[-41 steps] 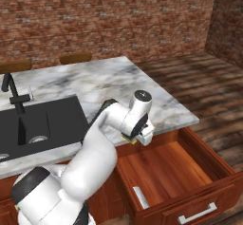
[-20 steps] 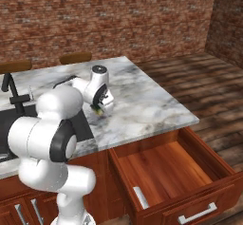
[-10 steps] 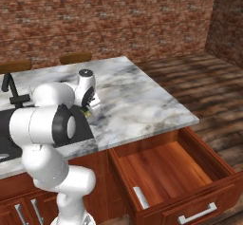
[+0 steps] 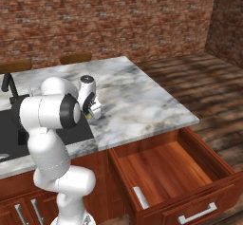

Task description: Restock the sink supplies by placing the sponge and soap dispenser on the counter and next to the sink. Make sure the soap dispenser is upright.

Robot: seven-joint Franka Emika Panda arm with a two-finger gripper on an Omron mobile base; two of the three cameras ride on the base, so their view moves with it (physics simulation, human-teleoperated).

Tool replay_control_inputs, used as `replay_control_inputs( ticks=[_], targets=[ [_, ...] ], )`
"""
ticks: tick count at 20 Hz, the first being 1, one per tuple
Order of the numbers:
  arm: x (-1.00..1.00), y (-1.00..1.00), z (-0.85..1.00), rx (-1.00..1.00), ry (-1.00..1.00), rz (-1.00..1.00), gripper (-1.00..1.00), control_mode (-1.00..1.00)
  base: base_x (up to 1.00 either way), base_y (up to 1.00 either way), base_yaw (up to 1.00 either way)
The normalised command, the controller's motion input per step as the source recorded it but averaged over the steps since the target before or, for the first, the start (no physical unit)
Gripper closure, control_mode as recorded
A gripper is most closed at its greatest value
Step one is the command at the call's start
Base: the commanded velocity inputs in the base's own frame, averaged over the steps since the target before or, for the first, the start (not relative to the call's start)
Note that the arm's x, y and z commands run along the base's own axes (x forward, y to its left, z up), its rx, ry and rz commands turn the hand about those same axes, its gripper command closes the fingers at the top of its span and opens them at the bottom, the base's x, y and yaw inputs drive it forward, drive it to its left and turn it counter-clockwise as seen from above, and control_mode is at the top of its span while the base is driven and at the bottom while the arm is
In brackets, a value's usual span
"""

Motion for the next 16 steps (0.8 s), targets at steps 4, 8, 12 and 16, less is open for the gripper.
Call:
replay_control_inputs(
  ticks=[4, 8, 12, 16],
  targets=[
    [0.41, 0.03, -0.39, 0.0, 0.0, 0.0, 1.0, -1.0, 0.0, 0.0, 0.0],
    [0.4, 0.01, -0.24, 0.0, 0.0, 0.0, 1.0, -1.0, 0.0, 0.0, 0.0],
    [0.35, 0.07, -0.3, 0.0, 0.0, 0.0, -1.0, -1.0, 0.0, 0.0, 0.0],
    [0.21, 0.2, -0.39, 0.0, 0.02, 0.0, -1.0, -1.0, 0.0, 0.0, 0.0]
  ],
)
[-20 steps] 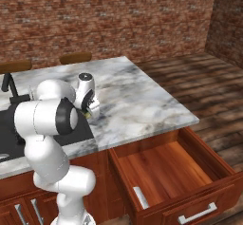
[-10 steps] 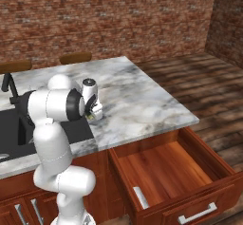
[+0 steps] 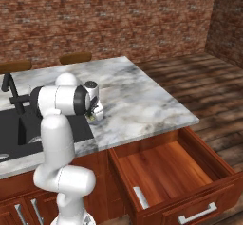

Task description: Restock the sink supplies by placing the sponge and soap dispenser on the counter and next to the sink. Make sure the soap dispenser is upright.

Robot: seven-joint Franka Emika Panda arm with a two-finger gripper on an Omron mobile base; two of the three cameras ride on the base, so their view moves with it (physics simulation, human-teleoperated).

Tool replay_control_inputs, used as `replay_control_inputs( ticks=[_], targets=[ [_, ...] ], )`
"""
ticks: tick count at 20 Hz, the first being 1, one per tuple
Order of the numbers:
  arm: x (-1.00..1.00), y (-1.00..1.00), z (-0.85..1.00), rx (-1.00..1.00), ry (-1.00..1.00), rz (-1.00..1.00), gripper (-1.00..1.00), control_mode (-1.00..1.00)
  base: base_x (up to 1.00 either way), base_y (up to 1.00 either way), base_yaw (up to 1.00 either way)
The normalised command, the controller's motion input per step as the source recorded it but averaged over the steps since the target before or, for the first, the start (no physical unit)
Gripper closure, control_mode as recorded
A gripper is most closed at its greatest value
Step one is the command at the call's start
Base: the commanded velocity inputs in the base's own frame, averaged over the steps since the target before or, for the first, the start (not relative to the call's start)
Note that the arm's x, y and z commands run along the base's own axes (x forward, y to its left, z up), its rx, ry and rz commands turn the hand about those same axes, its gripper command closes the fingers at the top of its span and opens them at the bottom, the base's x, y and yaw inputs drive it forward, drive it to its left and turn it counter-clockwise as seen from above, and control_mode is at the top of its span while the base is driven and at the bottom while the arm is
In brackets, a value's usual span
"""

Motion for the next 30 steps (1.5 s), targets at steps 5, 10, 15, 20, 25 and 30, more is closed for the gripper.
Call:
replay_control_inputs(
  ticks=[5, 10, 15, 20, 25, 30],
  targets=[
    [0.01, 0.09, -0.08, 0.0, 0.0, 0.0, -1.0, -1.0, 0.0, 0.0, 0.0],
    [-0.15, -0.18, 0.05, 0.01, 0.0, 0.0, -1.0, -1.0, 0.0, 0.0, 0.0],
    [-0.42, -0.37, 0.31, 0.01, 0.0, 0.0, -1.0, -1.0, 0.0, 0.0, 0.0],
    [-0.73, -0.45, 0.49, 0.0, 0.0, 0.0, -1.0, -1.0, 0.0, 0.0, 0.0],
    [-0.96, -0.44, 0.26, 0.0, 0.03, -0.03, -1.0, -1.0, 0.0, 0.0, 0.0],
    [-1.0, -0.69, 0.0, 0.0, 0.09, -0.05, -1.0, -1.0, 0.0, 0.0, 0.0]
  ],
)
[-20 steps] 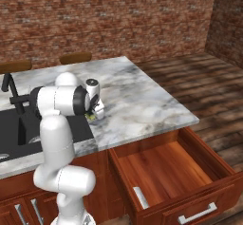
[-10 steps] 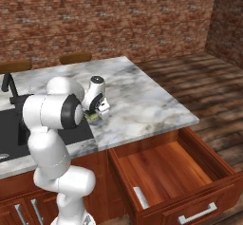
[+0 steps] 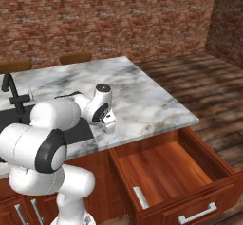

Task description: Restock the sink supplies by placing the sponge and soap dispenser on the counter and next to the sink. Make sure the soap dispenser is upright.

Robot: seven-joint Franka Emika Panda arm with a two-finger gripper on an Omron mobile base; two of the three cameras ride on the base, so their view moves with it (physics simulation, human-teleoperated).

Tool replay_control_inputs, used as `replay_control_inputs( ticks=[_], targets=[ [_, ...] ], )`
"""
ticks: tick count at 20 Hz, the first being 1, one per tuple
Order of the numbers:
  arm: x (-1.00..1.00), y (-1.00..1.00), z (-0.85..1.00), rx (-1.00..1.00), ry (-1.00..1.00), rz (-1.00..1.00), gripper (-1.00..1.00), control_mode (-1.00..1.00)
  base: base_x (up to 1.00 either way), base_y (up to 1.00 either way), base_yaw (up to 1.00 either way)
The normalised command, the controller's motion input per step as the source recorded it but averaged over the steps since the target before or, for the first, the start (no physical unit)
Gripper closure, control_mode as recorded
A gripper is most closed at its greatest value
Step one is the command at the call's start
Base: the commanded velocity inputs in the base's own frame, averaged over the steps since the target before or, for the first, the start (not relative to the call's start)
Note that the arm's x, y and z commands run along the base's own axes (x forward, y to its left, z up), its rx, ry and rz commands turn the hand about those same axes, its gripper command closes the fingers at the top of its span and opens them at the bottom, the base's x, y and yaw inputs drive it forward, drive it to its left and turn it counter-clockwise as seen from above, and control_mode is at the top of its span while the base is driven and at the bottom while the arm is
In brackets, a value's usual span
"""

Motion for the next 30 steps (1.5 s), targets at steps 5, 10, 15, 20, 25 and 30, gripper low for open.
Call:
replay_control_inputs(
  ticks=[5, 10, 15, 20, 25, 30],
  targets=[
    [-0.7, -0.94, 0.0, 0.0, 0.13, 0.0, -1.0, -1.0, 0.0, 0.0, 0.0],
    [-0.1, -0.56, -0.14, 0.0, 0.2, 0.0, -1.0, -1.0, 0.0, 0.0, 0.0],
    [0.0, -0.41, -0.24, 0.0, 0.17, 0.0, -1.0, -1.0, 0.0, 0.0, 0.0],
    [0.0, -0.46, -0.21, 0.0, 0.13, 0.0, -1.0, -1.0, 0.0, 0.0, 0.0],
    [0.0, -0.51, -0.18, 0.01, 0.08, 0.0, -1.0, -1.0, 0.0, 0.0, 0.0],
    [0.0, -0.34, -0.18, 0.0, 0.07, 0.0, -1.0, -1.0, 0.0, 0.0, 0.0]
  ],
)
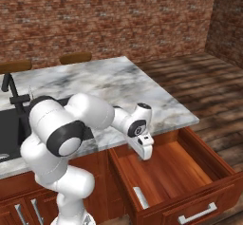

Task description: Restock the sink supplies by placing the sponge and soap dispenser on the counter and next to the sink. Make sure the soap dispenser is upright.

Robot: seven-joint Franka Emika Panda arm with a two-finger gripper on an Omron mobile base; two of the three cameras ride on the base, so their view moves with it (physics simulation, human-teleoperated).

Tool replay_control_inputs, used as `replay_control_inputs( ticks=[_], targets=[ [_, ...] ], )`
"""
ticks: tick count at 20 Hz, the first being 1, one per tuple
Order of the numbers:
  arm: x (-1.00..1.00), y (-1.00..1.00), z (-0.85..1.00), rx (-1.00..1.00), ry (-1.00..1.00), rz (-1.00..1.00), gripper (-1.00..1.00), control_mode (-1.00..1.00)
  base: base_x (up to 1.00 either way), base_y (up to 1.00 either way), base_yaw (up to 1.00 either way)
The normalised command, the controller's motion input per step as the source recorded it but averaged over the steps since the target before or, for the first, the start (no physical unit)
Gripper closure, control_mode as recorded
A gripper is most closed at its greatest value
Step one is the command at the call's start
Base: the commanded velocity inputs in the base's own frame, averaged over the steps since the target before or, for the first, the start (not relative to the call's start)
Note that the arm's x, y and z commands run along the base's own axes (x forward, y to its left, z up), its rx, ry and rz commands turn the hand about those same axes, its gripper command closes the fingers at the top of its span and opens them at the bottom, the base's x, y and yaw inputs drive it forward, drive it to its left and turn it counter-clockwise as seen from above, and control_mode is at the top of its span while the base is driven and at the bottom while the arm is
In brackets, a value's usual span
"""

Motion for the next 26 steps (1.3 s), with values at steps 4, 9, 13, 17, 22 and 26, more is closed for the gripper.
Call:
replay_control_inputs(
  ticks=[4, 9, 13, 17, 22, 26],
  targets=[
    [0.0, -0.24, -0.24, 0.0, 0.07, 0.0, -1.0, -1.0, 0.0, 0.0, 0.0],
    [0.0, -0.14, -0.33, 0.0, 0.04, 0.0, -1.0, -1.0, 0.0, 0.0, 0.0],
    [0.0, -0.04, -0.37, 0.0, 0.13, 0.0, -1.0, -1.0, 0.0, 0.0, 0.0],
    [-0.22, -0.03, -0.36, 0.0, 0.06, 0.0, -1.0, -1.0, 0.0, 0.0, 0.0],
    [-0.72, -0.13, -0.09, 0.02, -0.03, 0.0, -1.0, -1.0, 0.0, 0.0, 0.0],
    [-0.97, -0.3, 0.0, 0.07, -0.08, 0.0, -1.0, -1.0, 0.0, 0.0, 0.0]
  ],
)
